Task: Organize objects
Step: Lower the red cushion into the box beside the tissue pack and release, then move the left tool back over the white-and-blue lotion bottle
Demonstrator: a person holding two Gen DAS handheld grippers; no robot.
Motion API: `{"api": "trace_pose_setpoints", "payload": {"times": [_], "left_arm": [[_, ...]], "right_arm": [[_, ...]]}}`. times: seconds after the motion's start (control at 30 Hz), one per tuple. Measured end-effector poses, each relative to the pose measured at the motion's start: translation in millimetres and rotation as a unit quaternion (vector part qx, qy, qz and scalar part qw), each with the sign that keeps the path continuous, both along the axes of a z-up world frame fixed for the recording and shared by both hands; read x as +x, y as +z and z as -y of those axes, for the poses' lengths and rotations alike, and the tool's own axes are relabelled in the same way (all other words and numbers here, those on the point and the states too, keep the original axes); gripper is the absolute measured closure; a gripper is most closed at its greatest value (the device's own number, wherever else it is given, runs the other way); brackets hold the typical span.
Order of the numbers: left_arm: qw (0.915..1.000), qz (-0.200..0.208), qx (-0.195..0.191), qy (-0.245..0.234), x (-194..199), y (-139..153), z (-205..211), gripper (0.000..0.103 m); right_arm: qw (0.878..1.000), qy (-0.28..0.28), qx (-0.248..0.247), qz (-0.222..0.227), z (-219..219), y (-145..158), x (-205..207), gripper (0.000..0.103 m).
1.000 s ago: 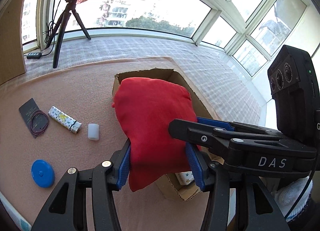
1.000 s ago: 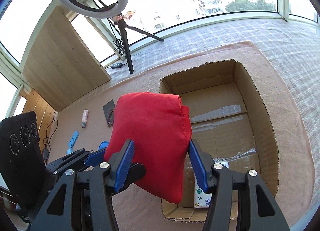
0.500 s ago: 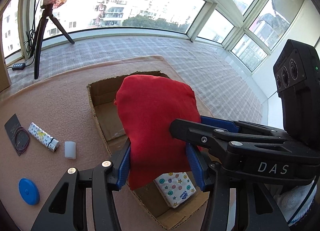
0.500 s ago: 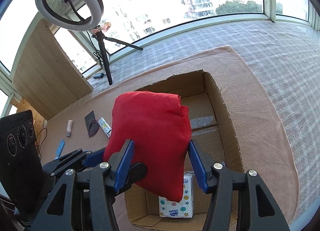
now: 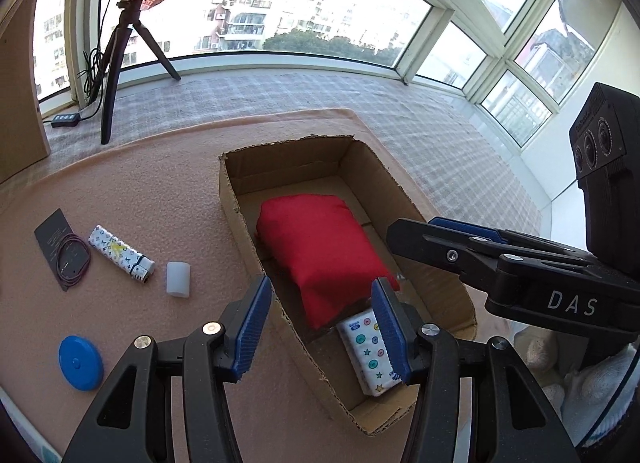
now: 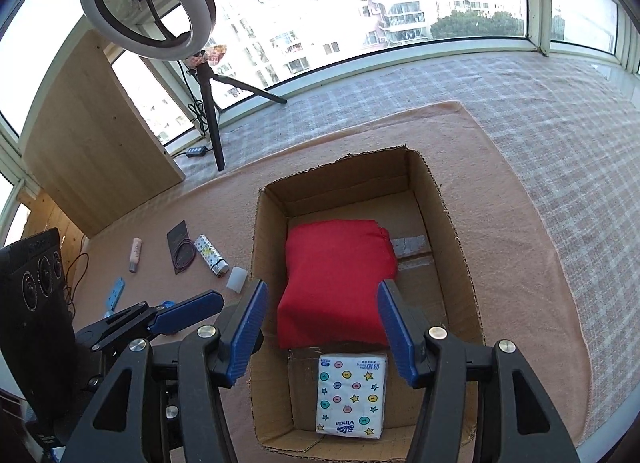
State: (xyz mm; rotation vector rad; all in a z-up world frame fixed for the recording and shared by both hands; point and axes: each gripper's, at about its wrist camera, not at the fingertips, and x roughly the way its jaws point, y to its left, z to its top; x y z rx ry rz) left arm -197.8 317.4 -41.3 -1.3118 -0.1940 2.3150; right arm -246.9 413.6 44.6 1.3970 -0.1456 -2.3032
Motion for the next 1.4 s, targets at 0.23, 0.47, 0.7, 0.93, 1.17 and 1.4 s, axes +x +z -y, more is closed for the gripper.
{"api": "trace_pose_setpoints", "payload": {"times": [0.23, 0.47, 0.7, 0.93, 1.17, 1.4], "left_arm": [[0.9990, 0.007, -0.001, 0.043, 27, -2, 53, 0.045], [0.9957, 0.014, -0.003, 0.092, 57, -4, 114, 0.037], [0.9889, 0.027, -0.009, 0.146, 88, -16, 181, 0.031], [0.9783, 0.030, -0.028, 0.203, 120, -22, 240, 0.029], [0.9683, 0.026, -0.056, 0.242, 144, -20, 279, 0.022], [0.9607, 0.037, -0.053, 0.270, 154, -28, 310, 0.019]], "right_arm": [[1.000, 0.021, -0.004, 0.000, 26, -5, 17, 0.048], [0.998, 0.061, -0.012, 0.003, 68, -9, 39, 0.047], [0.994, 0.104, -0.009, 0.010, 115, -18, 65, 0.045], [0.992, 0.129, -0.011, 0.010, 153, -25, 85, 0.045], [0.988, 0.152, -0.018, 0.014, 190, -29, 98, 0.044], [0.980, 0.199, 0.004, 0.002, 232, -32, 113, 0.044]]}}
